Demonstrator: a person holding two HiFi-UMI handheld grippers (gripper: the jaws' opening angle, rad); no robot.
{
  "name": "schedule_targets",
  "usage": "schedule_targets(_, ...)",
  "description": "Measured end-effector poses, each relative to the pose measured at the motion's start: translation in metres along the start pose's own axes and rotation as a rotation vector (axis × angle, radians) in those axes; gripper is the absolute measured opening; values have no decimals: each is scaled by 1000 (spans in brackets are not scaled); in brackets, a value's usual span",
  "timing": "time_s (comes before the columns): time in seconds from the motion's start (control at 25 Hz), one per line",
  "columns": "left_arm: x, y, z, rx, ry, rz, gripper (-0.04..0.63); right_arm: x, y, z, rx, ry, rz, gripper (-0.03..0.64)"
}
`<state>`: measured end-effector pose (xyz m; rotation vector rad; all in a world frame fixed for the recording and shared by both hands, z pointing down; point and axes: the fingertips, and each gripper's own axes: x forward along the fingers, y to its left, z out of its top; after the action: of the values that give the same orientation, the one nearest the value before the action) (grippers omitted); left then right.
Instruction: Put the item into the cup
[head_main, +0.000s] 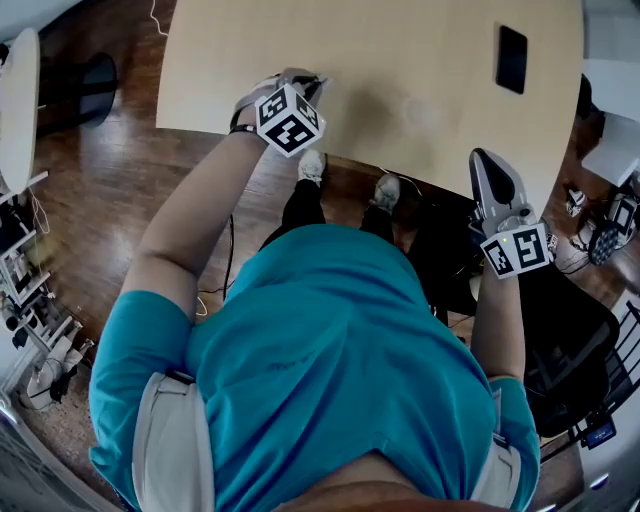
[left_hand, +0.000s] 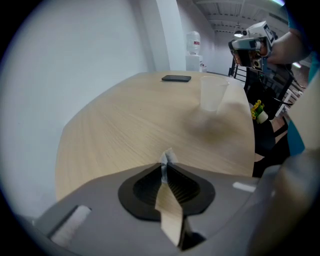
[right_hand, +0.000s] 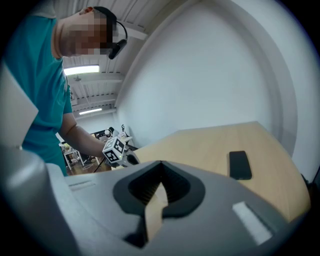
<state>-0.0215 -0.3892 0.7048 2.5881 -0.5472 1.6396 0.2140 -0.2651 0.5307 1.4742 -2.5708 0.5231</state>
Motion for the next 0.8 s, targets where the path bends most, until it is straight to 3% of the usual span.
schedule_targets(0.32, -23, -7, 23, -8, -44, -21, 25, -4, -7, 3, 5, -19, -15, 2)
schedule_targets(0.56, -65, -16, 82, -12, -177, -29, 25, -7, -9, 9, -4, -46, -21, 2)
schedule_targets(0.8, -94, -45, 144, 57, -270, -58, 25, -15, -8, 13, -9, -71, -12, 2)
